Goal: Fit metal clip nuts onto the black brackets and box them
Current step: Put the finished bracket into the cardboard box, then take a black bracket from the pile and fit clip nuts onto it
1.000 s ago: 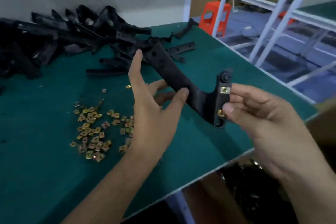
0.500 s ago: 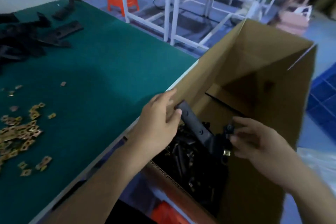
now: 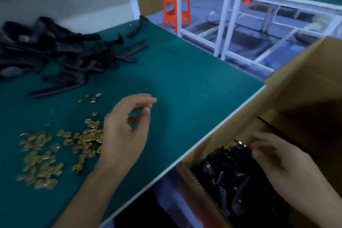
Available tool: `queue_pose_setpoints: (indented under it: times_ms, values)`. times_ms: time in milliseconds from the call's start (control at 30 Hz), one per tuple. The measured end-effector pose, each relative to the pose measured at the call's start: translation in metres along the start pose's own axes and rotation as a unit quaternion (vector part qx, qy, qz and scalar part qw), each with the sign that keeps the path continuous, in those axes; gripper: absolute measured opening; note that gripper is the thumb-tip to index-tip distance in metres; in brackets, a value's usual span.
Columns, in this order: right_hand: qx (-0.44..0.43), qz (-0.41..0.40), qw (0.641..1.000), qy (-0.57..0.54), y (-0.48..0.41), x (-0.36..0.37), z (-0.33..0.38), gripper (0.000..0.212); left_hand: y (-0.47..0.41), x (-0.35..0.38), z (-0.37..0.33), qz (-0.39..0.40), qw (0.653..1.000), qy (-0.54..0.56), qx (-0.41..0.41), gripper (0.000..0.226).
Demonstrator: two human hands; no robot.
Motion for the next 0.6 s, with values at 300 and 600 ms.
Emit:
queue_pose_setpoints:
  times_ms: [300,600]
  values:
    - [-0.225,0.088,0.968,-0.071,-0.066,0.168,0.176,0.041,0.010,-0.275,0.141,-0.374,0.877,-0.242,-0.179,0.023]
    - [-0.279,0.131,0.951,-0.015,-0.132,0.338,0.321,0.049,0.009,-0.287,0.177,-0.420,0.832,-0.240,-0.273,0.019]
Point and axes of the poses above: each hand's wrist, its own y-axis away from the middle knuckle, its own x-axis out of the palm, z = x × y, the point moved 8 cm from there along -y, towards the middle knuckle, and after that the axes turned 9 degrees about -z, right-handed, at the moved point
